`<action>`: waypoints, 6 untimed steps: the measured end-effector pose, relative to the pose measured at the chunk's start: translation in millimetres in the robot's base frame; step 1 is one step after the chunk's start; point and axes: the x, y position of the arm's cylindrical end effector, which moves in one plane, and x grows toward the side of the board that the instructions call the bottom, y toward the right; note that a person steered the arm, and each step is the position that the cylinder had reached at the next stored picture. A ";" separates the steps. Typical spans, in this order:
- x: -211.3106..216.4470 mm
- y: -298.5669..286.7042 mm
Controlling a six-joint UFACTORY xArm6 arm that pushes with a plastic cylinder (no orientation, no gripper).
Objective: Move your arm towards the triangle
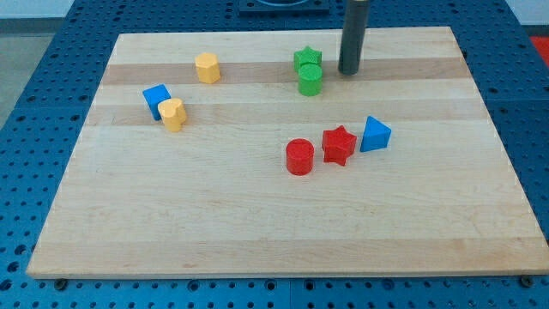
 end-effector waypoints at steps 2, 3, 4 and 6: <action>1.1 3.6; 16.4 3.6; 35.3 3.6; 65.3 -3.6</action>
